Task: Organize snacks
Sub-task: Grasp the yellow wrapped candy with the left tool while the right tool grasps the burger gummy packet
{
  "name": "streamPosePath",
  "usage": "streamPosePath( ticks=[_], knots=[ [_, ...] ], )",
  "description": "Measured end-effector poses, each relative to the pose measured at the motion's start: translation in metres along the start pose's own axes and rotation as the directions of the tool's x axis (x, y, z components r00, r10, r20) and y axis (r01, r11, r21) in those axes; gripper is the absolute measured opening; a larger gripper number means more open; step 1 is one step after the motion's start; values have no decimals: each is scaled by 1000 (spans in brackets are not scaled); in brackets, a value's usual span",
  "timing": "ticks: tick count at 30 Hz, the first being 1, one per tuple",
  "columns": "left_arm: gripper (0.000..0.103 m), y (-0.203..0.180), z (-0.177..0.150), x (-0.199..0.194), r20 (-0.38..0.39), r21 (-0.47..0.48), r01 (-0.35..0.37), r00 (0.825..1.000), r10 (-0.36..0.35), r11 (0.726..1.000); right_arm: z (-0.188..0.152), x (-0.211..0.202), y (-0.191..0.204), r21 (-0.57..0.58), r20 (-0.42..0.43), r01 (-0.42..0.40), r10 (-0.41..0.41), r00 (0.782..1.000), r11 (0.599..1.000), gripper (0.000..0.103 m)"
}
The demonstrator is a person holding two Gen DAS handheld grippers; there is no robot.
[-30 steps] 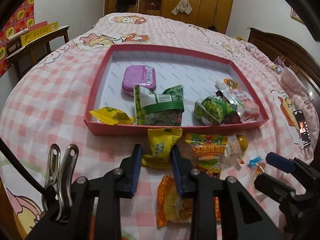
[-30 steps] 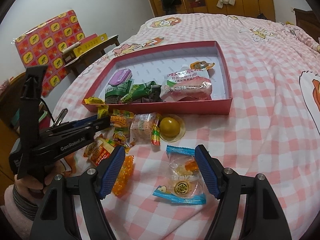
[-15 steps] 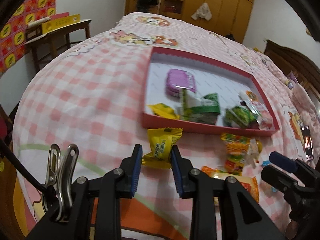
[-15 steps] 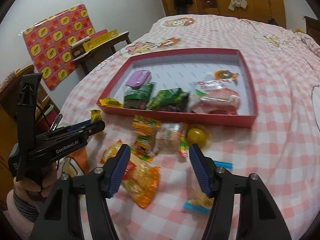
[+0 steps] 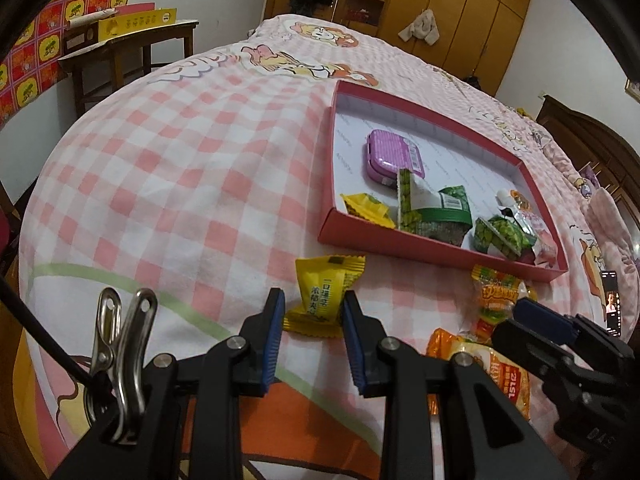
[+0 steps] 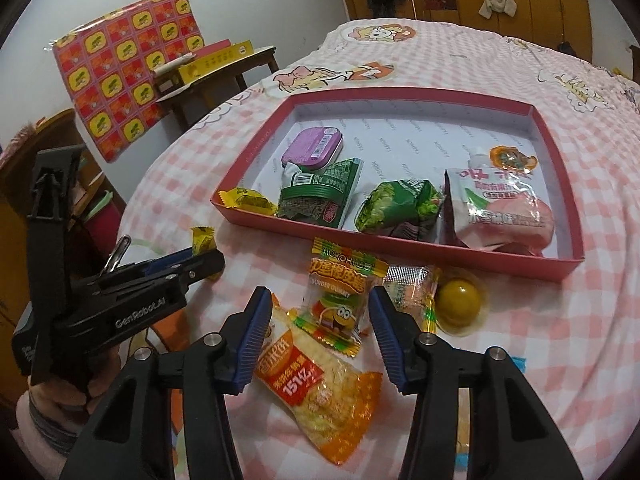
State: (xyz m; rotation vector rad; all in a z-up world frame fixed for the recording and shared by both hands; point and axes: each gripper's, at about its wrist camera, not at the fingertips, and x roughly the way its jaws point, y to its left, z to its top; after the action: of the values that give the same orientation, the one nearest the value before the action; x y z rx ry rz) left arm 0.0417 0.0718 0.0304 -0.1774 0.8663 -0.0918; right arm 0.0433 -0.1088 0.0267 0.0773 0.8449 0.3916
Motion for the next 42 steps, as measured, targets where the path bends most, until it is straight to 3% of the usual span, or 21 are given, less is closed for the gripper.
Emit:
streamPosePath(
  ticks=[18,23,30,36,38,42],
  knots=[
    [30,4,-2,0,0,-11,16,1000,-16,1000,2,13,13,-11,3,83,-83,997,997,53],
    [30,4,-2,1,0,-12,18,1000,-18,1000,5,36,12,23,-59,56,-55,997,998,53],
    [30,3,-2,1,-1,-15,22,1000,-22,1000,2,42,15,1,-56,54,-54,997,999,53],
    [30,3,-2,1,0,-14,20,1000,-20,1000,1,38,10,22,-52,52,-51,997,998,43],
    [30,3,-2,0,2,-13,21,1000,-21,1000,1,36,8,33,-48,46,-45,998,998,34],
    [30,1,-3,-4,4,-6,22,1000,-22,1000,-1,31,7,25,-46,33,-32,998,999,34]
  ],
)
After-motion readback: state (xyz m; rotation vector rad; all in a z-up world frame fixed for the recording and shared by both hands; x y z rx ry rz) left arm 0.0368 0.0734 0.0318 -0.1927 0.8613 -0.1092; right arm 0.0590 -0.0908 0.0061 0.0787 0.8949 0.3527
